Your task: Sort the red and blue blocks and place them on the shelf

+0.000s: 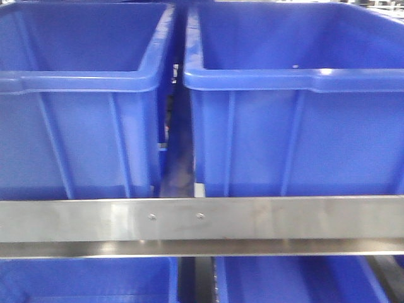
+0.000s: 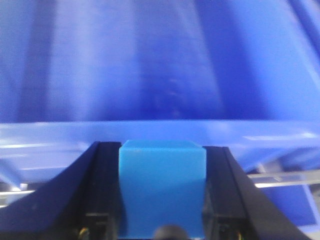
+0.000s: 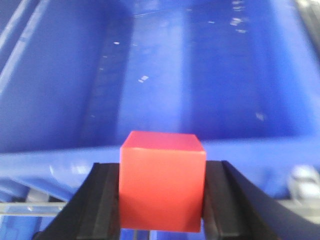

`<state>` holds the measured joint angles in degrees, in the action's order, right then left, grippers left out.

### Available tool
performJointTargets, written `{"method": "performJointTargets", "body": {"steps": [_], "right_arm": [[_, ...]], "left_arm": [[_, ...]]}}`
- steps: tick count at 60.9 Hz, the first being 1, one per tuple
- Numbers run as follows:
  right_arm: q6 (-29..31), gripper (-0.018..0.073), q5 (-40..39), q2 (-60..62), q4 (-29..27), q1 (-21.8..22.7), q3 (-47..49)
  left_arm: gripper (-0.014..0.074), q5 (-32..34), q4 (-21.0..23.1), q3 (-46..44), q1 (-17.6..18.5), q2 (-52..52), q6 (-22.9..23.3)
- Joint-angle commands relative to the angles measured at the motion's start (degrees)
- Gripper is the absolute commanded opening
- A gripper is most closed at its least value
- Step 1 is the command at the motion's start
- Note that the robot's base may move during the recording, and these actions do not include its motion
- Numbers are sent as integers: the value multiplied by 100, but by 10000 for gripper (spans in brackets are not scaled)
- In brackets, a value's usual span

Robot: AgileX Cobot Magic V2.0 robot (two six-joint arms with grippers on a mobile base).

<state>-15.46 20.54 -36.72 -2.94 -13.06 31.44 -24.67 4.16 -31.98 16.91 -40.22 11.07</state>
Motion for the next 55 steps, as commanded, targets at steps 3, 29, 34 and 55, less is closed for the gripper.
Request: {"method": "performJointTargets", "body": {"steps": [3,29,34,55], "right_arm": [[10,63,-512,12,12,27,160],[10,63,-512,12,12,27,160],[10,63,-512,12,12,27,160],[10,63,-512,12,12,27,160]], "left_arm": [[125,472,22,-174,-17,12,15],[125,472,22,-174,-17,12,15],[125,472,22,-174,-17,12,15],[125,472,22,-174,-17,12,15]]}}
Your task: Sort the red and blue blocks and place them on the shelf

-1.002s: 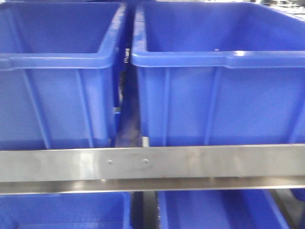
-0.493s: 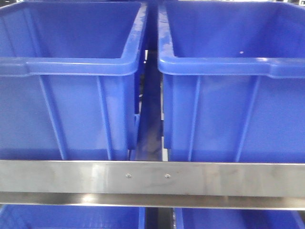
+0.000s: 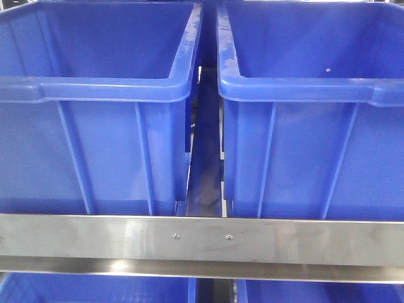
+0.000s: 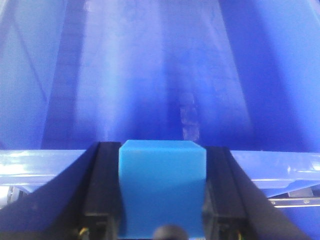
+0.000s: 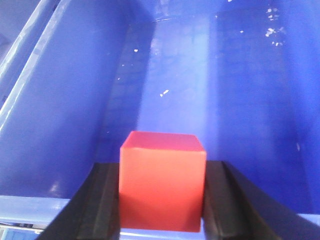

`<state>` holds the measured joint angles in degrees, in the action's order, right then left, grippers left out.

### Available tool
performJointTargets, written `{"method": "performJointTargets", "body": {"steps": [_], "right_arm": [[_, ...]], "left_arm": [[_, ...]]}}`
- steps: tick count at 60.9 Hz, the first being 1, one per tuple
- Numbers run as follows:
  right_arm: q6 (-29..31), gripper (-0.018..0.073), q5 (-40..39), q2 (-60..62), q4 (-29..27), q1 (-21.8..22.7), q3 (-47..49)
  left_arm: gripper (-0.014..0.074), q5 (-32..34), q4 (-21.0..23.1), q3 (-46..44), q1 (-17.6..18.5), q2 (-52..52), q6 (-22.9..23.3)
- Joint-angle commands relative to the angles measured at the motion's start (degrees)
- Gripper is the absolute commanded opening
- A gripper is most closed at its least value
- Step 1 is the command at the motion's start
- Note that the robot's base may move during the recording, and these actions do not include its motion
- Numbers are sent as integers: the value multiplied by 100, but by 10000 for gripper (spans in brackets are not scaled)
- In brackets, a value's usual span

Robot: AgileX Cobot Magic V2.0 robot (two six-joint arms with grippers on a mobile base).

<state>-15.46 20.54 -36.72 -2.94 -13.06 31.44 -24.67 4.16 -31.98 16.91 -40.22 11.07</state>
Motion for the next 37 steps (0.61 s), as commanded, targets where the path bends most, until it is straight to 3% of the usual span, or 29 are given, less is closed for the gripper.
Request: {"method": "performJointTargets", "body": {"steps": [1,37], "right_arm": [[10,63,-512,12,12,27,160],[10,63,-512,12,12,27,160]], "left_arm": [[125,472,22,-174,-17,12,15],[125,472,22,-174,-17,12,15]]}}
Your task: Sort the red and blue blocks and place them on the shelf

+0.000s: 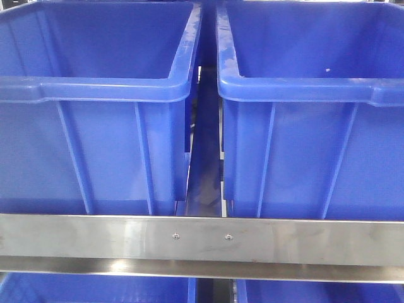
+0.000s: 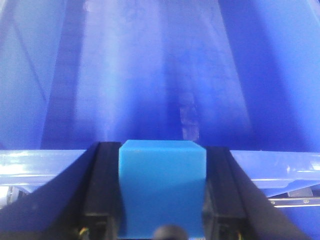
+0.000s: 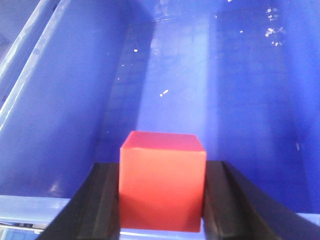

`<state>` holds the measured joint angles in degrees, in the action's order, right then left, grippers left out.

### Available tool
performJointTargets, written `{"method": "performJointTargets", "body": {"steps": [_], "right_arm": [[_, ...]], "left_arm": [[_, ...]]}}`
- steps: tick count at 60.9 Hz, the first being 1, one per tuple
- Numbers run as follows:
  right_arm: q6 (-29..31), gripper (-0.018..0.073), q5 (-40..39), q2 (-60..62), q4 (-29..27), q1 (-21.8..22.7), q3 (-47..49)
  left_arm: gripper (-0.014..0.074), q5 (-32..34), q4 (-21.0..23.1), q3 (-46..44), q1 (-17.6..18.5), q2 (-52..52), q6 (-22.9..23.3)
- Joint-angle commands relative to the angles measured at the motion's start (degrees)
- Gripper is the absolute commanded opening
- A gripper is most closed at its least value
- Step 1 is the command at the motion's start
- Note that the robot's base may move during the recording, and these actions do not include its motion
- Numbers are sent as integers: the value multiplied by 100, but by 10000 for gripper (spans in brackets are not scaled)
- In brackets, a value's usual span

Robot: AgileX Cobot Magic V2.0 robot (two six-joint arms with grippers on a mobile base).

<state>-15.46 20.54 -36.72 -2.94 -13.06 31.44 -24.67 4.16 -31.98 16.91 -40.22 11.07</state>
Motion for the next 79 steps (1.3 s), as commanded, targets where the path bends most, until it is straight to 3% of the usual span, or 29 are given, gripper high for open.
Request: {"method": "performJointTargets", "body": {"steps": [1,66,79], "right_arm": [[10,63,-512,12,12,27,160],[10,63,-687,12,12,27,160],[10,63,-1440,-194,17,27,195]], "left_arm": [[125,472,22,-174,-17,12,15],[125,484,22,-174,-17,12,15],[125,1244,22,-338,-17,-38,15]]}}
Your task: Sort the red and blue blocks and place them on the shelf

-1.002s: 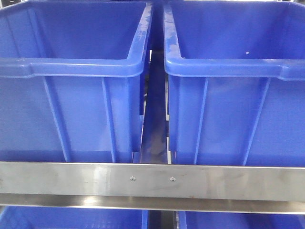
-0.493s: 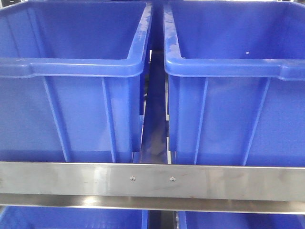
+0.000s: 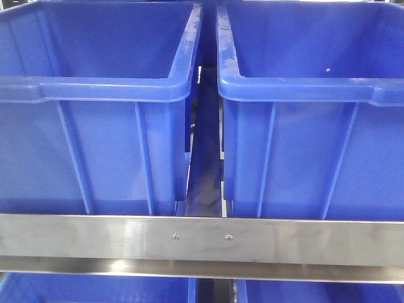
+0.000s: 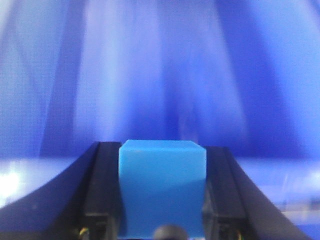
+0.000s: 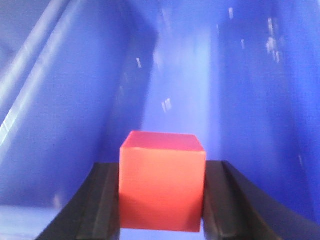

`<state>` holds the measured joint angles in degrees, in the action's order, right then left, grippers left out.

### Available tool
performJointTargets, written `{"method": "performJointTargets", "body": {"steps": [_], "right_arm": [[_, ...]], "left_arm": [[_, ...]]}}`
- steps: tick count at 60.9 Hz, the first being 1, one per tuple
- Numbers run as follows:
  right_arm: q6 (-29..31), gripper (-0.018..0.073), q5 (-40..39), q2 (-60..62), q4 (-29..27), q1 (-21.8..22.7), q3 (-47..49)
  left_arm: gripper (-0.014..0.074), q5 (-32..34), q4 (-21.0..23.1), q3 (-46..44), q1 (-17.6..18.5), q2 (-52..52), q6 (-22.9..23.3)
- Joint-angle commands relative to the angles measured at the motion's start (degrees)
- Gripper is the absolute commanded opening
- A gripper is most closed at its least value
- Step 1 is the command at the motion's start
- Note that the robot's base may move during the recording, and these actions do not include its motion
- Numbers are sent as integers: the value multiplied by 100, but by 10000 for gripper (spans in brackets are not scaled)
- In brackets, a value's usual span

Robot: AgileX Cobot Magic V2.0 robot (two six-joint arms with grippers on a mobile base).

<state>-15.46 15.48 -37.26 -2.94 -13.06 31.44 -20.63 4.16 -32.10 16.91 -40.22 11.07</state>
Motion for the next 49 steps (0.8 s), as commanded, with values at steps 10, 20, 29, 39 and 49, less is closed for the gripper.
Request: {"method": "performJointTargets", "body": {"steps": [10,20,29,39,49], "right_arm": [[10,63,-1613,-881,18,27,490],[10,63,-2109,-2003,18,27,1044],[15,86,-2349,-2703,22,27,1528],[15,408,-2416,-3049,24,27,1748],[15,538,-2328,-3094,110,27,1754]], "left_arm": [[125,987,-87,-1009,-17,-786,15],[125,1280,-282,-1910,-17,-2133,15],[131,1334,-282,-2679,-17,-3162,15],[329,1321,-305,-3137,-17,-3788,7],[631,1267,-300,-3175,-17,-3978,7]]}}
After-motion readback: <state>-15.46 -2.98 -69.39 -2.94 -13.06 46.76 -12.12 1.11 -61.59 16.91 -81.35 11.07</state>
